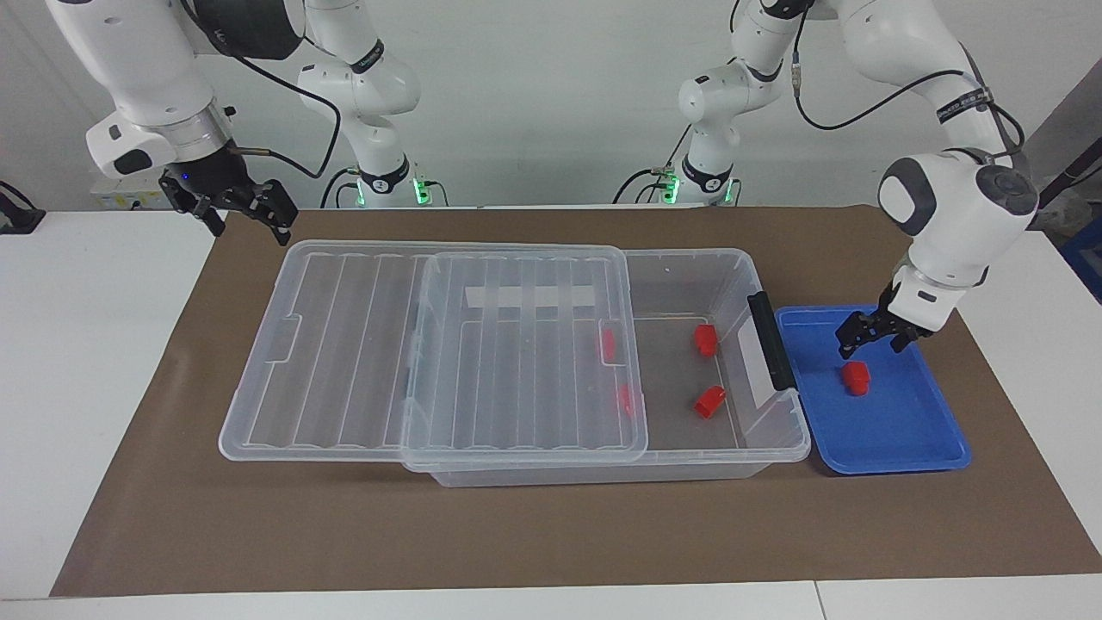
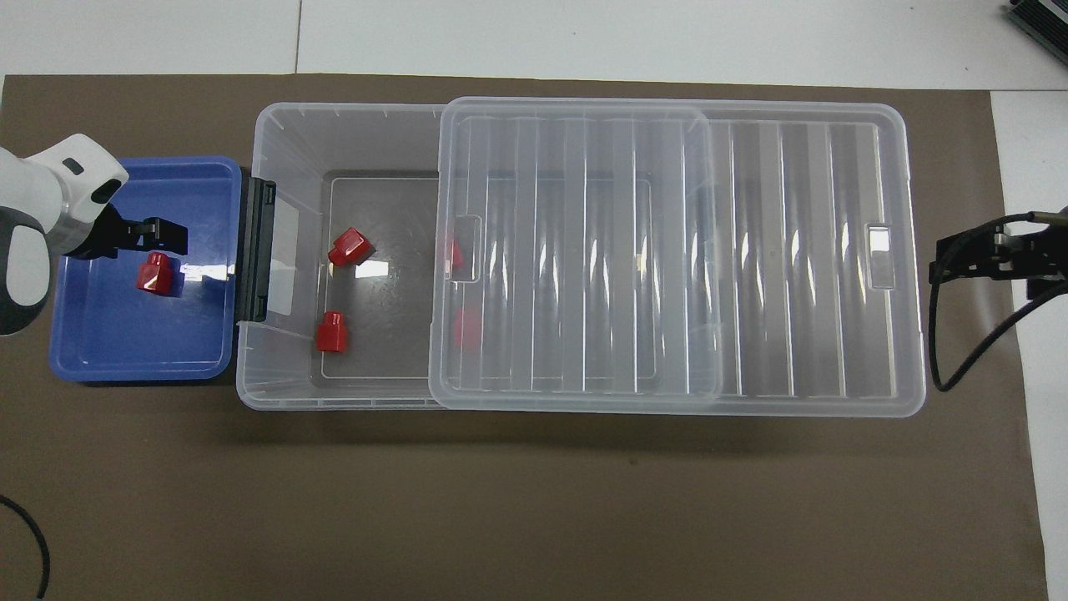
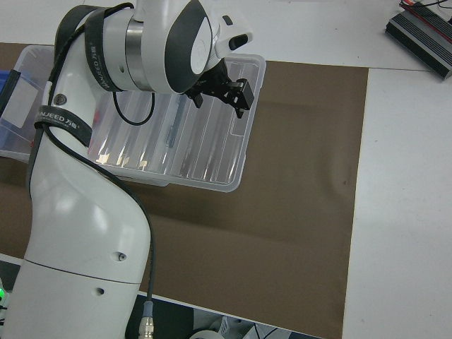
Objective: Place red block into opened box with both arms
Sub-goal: 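Lower the left gripper onto the red block in the blue tray and grasp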
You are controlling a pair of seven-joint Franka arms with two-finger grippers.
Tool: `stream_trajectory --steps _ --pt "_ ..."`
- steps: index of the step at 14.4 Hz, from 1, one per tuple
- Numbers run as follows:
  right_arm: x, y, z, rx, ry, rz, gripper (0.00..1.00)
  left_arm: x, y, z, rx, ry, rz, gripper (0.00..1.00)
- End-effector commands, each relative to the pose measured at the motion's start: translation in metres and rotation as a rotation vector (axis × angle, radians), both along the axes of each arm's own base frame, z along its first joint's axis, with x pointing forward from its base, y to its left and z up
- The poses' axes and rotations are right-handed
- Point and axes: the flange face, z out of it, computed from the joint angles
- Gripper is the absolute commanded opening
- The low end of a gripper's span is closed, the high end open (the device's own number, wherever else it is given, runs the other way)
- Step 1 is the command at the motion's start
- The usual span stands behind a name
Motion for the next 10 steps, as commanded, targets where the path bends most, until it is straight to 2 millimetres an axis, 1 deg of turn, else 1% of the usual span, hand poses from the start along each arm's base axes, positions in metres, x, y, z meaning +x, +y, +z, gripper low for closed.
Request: stream_trajectory --steps 1,2,3,4,6,10 --pt "-0.002 -0.001 -0.002 0.022 0.006 -0.014 1.00 -0.009 -0.005 -0.027 0.016 0.014 -0.045 1.00" --pt "-0.002 0.002 -0.002 0.020 0.006 -0.006 1.00 -0.013 -0.005 -0.037 0.014 0.013 -0.047 1.00" --pt "-0.002 0.003 -0.002 0.020 0.004 -0.007 1.00 -0.014 0.001 -0.037 0.014 0.010 -0.039 1.00" --pt "-0.001 0.003 -0.002 0.019 -0.002 -0.007 1.00 -0.012 0.003 -0.036 0.014 0.005 -0.039 1.00" --pt "-0.001 0.003 -0.001 0.014 -0.006 -0.007 1.00 -0.011 0.002 -0.035 0.015 0.001 -0.051 1.00" --pt "-0.001 0.004 -0.002 0.011 -0.005 -0.007 1.00 -0.007 0.005 -0.041 0.012 -0.022 -0.083 1.00"
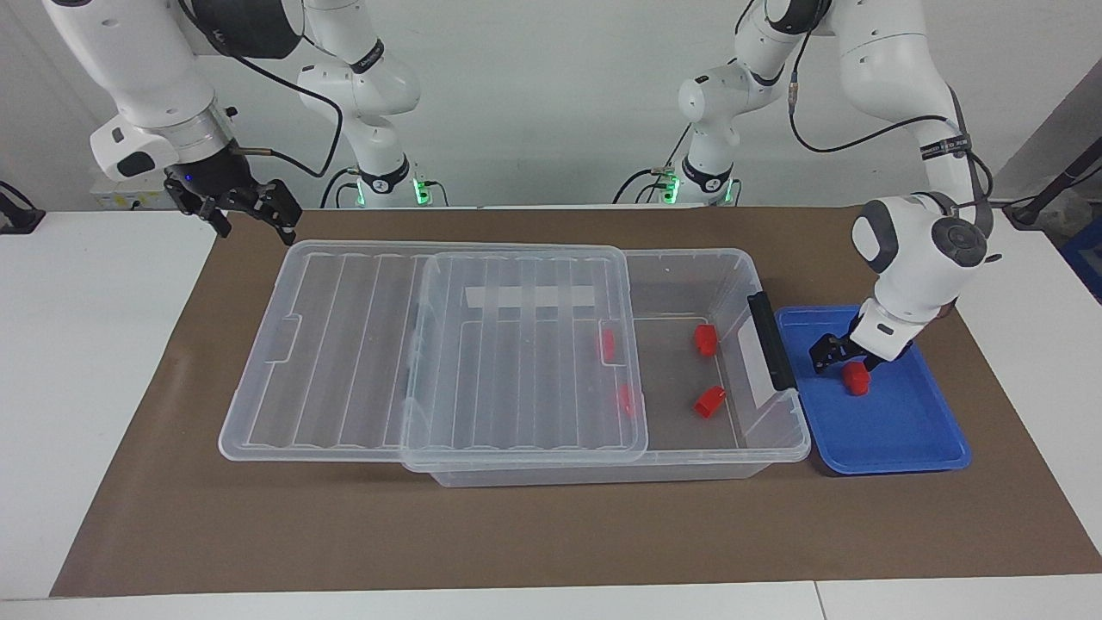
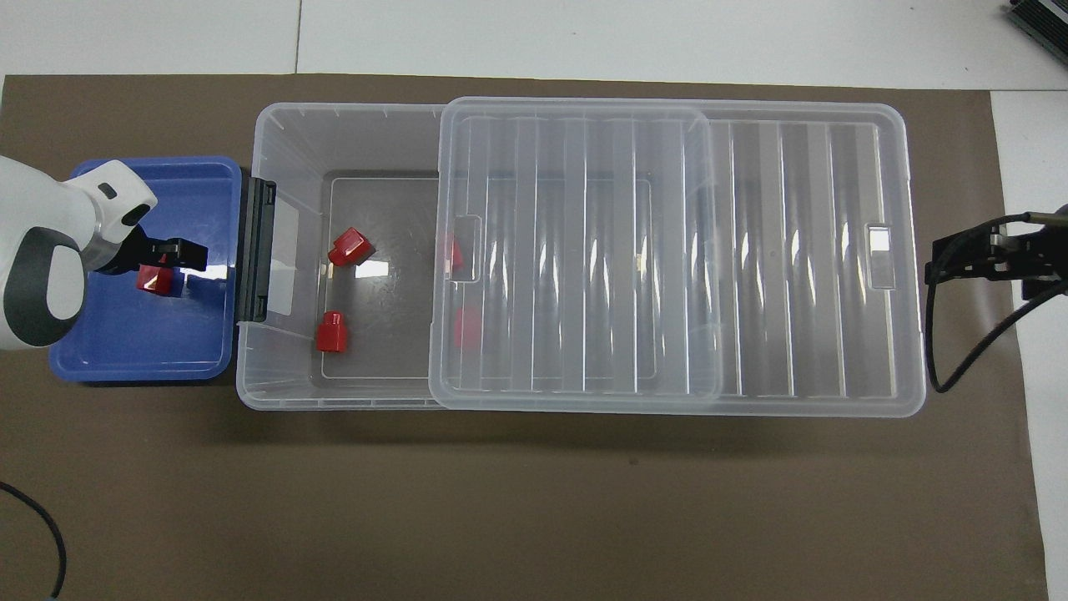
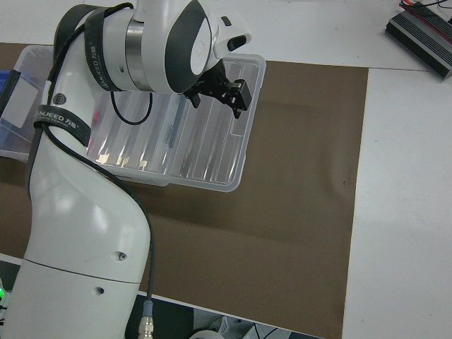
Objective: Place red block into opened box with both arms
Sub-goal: 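Lower the left gripper onto the red block in the blue tray and grasp, then lift the red block and carry it over the open box with the left gripper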
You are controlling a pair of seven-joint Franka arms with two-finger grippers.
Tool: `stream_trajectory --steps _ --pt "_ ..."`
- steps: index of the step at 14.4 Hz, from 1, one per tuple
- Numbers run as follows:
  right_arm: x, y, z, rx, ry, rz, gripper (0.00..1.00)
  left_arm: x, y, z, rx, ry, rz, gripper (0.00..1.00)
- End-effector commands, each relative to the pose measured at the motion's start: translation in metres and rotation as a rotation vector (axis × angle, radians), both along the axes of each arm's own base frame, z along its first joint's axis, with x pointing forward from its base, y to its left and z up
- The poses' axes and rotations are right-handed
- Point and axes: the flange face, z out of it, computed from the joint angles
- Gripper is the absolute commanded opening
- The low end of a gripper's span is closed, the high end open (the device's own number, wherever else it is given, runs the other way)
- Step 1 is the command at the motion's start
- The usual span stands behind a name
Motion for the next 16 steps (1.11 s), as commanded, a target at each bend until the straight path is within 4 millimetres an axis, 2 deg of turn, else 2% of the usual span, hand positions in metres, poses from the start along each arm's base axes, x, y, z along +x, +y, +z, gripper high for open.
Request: stream_trajectory --steps 1,3,7,11,12,14,15,16 --pt "-0.001 0.000 -0.001 0.007 -0.005 -0.018 1.00 0.000 0.009 -0.007 0.015 -0.022 -0.034 1.00" --pt "-0.001 -0.002 -0.002 0.017 -0.003 -0.016 1.00 -0.004 0.025 -0.015 0.014 -0.007 -0.067 1.00" --pt "-0.001 -0.002 -0.001 0.017 -0.004 -0.015 1.00 -0.017 0.066 -0.026 0.008 0.017 -0.001 1.00" --pt "0.000 -0.006 -0.003 0.017 -0.015 -0.016 0.99 -0.022 0.051 -0.043 0.004 0.002 -0.019 1.00" --pt "0.004 -0.007 -0.006 0.016 -0.041 -0.018 0.99 -0.020 0.042 -0.043 0.004 0.001 -0.034 1.00" --pt "0.002 -0.009 -0.008 0.016 -0.046 -0.021 0.99 -0.018 0.030 -0.042 0.006 -0.004 -0.059 0.94" --pt "0.002 -0.008 -0.009 0.016 -0.044 -0.021 0.99 -0.017 0.027 -0.042 0.014 -0.005 -0.071 0.83" --pt "0.002 -0.008 -0.009 0.016 -0.043 -0.021 1.00 -0.018 0.028 -0.042 0.027 -0.003 -0.085 0.61"
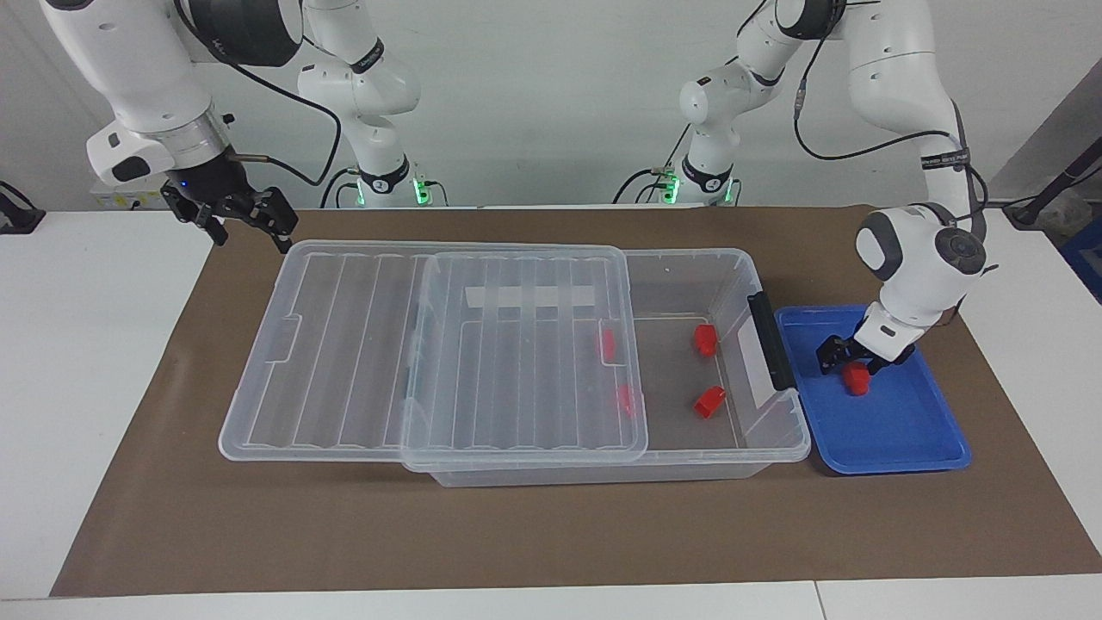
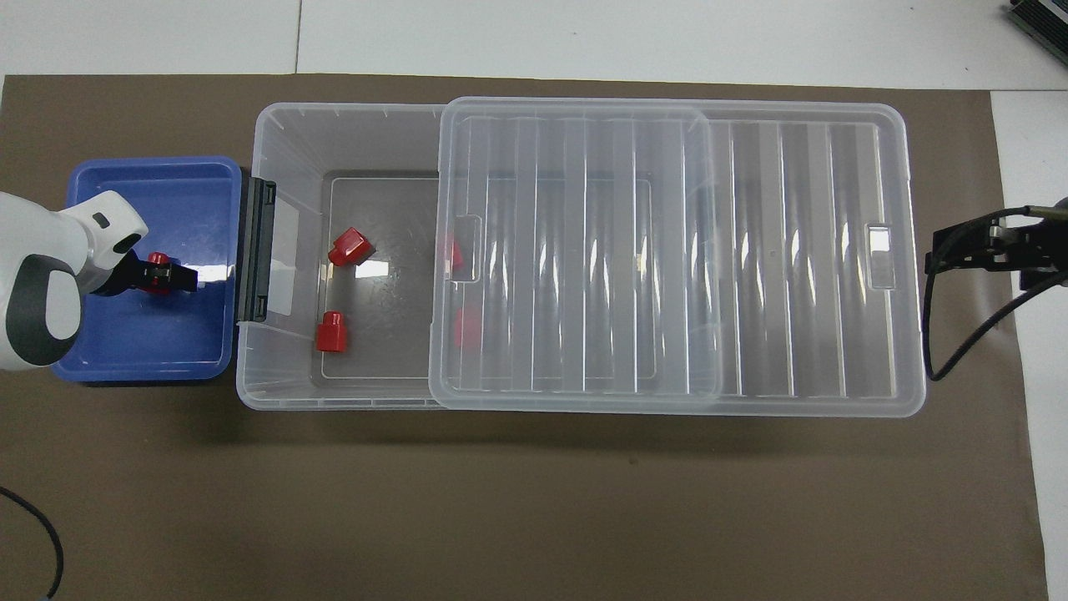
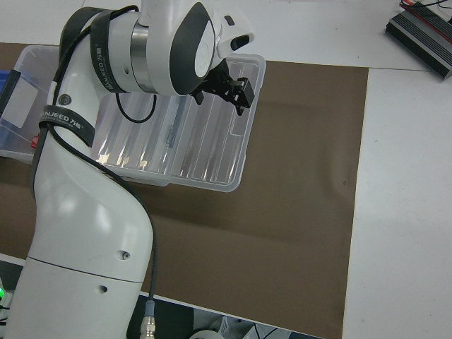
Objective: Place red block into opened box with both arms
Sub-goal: 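Lift the red block and carry it over the open box with the left gripper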
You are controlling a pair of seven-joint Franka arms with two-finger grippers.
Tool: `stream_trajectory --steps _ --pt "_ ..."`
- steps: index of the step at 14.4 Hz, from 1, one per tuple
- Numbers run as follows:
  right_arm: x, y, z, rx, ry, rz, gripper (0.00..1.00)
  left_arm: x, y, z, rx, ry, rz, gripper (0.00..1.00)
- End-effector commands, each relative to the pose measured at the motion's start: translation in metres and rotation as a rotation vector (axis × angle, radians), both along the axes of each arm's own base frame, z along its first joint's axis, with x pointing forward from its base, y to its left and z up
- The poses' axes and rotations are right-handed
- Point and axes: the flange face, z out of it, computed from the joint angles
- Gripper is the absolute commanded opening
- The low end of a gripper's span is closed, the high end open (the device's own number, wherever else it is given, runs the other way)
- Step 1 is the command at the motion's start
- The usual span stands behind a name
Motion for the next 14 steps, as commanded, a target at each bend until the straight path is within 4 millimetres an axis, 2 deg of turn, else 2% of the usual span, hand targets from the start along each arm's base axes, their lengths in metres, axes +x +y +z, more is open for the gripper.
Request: stream_trajectory --steps 1,2,7,8,10,12,14 --pt "-0.004 -0.003 -0.001 0.017 -0.012 -0.012 1.00 -0.002 0.000 0.000 0.045 -0.010 -0.042 0.25" --pt "-0.004 -0.003 -0.001 0.017 -0.010 -0.012 1.00 -0.002 0.000 0.001 0.049 -0.009 -0.046 0.02" --pt "-0.005 -0.002 -0.001 0.017 -0.007 -0.012 1.00 0.000 0.000 0.005 0.051 0.012 -0.050 0.00" --pt "-0.004 -0.002 -0.001 0.017 -0.009 -0.015 1.00 0.005 0.001 0.015 0.054 0.029 -0.046 0.00" --pt "-0.004 -0.002 -0.001 0.016 -0.010 -0.015 1.00 0.019 -0.007 0.049 0.060 0.067 -0.043 0.00" --pt "-0.004 -0.001 -0.001 0.016 -0.010 -0.012 1.00 0.031 -0.010 0.103 0.021 0.108 0.034 0.00" --pt "-0.004 -0.001 -0.001 0.017 -0.010 -0.012 1.00 0.034 -0.036 0.161 -0.032 0.145 0.161 0.00"
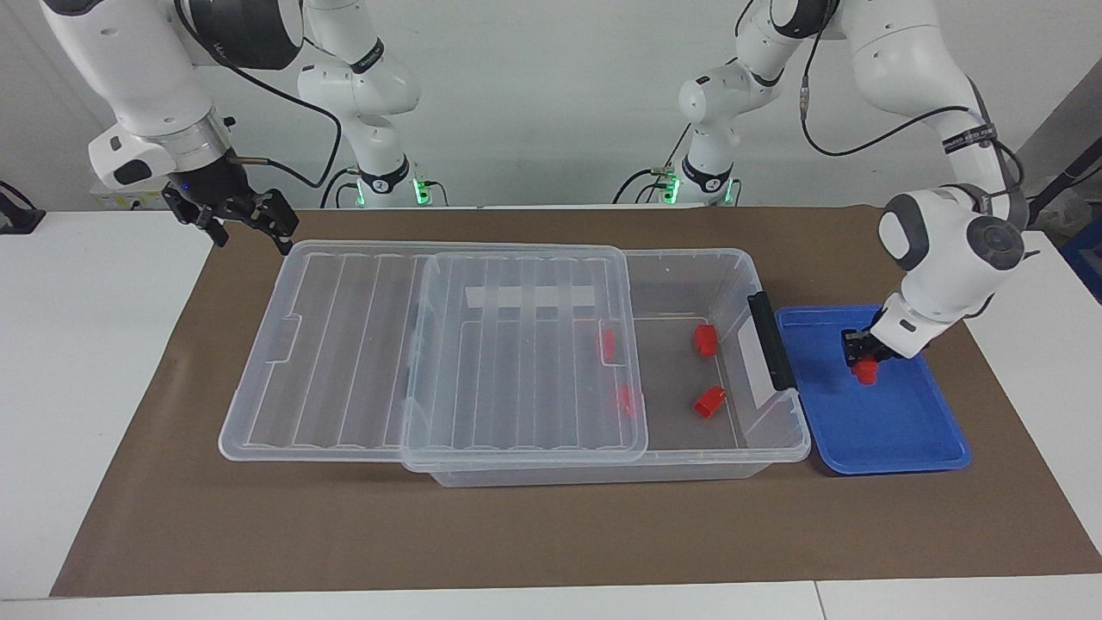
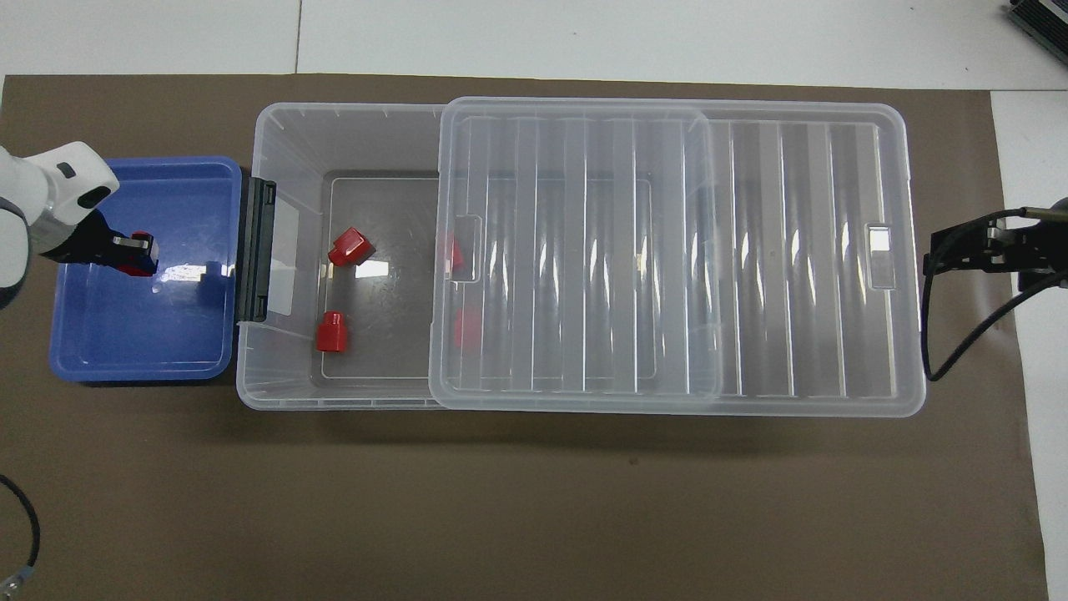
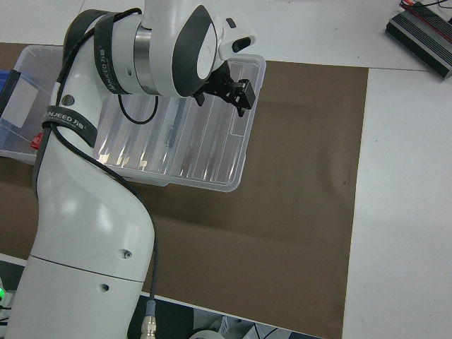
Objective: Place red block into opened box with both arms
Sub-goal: 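Lift the red block and carry it over the open box with the left gripper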
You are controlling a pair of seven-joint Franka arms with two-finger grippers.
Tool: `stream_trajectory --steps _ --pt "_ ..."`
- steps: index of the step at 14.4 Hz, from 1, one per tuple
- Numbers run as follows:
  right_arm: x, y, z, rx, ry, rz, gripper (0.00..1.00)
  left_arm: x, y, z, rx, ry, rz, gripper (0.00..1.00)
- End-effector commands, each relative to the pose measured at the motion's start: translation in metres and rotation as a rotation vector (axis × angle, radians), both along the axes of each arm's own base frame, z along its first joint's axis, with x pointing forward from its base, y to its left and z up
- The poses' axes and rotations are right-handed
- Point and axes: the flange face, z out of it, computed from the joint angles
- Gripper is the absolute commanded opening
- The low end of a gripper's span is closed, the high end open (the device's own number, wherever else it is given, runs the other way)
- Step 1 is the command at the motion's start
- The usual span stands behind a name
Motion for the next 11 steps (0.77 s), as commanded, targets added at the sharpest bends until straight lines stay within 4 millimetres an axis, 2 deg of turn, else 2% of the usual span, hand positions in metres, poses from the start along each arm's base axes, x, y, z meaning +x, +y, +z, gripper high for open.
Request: stream_trajectory --steps 1,4,7,8,10,11 --pt "-0.004 -0.002 0.000 0.016 -0.012 -0.014 1.00 0.002 -0.038 0.080 -0.037 0.055 0.136 0.00" --pt "-0.004 -0.001 0.000 0.017 -0.012 -0.012 1.00 -0.006 -0.129 0.121 -0.022 0.090 0.260 0.00" --pt "-0.004 -0.001 0.000 0.017 -0.012 -0.012 1.00 -0.017 -0.240 0.134 -0.029 0.020 0.420 0.00" --pt "-0.004 -0.001 0.001 0.017 -0.014 -0.012 1.00 -0.017 -0.262 0.137 -0.058 -0.046 0.465 0.00" --pt "-0.004 -0.001 0.000 0.017 -0.012 -0.012 1.00 -0.029 -0.284 0.114 -0.083 -0.105 0.496 0.00" --pt "-0.004 -0.001 0.000 0.017 -0.012 -0.012 1.00 -0.038 -0.292 0.088 -0.080 -0.112 0.486 0.00"
